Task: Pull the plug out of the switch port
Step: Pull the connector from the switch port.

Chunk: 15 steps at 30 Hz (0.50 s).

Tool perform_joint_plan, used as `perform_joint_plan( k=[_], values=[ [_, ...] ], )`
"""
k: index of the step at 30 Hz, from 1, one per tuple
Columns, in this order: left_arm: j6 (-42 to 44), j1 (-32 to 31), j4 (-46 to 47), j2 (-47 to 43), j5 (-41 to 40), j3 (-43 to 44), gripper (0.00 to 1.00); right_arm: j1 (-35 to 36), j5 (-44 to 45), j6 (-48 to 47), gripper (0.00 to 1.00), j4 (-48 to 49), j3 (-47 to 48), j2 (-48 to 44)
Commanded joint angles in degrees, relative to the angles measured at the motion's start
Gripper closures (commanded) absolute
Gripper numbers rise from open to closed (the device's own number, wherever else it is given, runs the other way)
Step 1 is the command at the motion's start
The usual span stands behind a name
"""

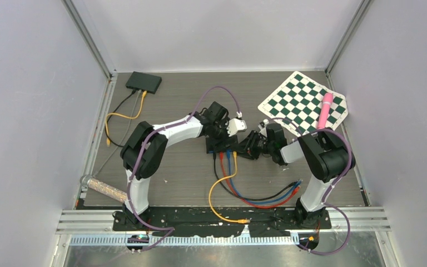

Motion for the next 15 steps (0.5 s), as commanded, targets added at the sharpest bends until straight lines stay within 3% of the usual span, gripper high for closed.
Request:
perform_joint_plan(
  k=[1, 6, 15],
  values=[
    [-0.62, -0.38, -0.39, 1.73, 4.04, 1.82, 0.62, 0.59, 5.14, -3.32, 0.61, -1.68, -1.74, -0.98],
    [-0.61, -0.30, -0.61, 1.88, 4.23, 2.10, 0.62, 0.55, 5.07, -3.87, 0.56, 0.65, -3.60, -2.50],
    [-0.69, -0.26, -0.75, 1.95, 4.36, 2.19, 0.62, 0.62, 7.25, -1.07, 0.58, 4.01, -7.23, -2.14]
  ],
)
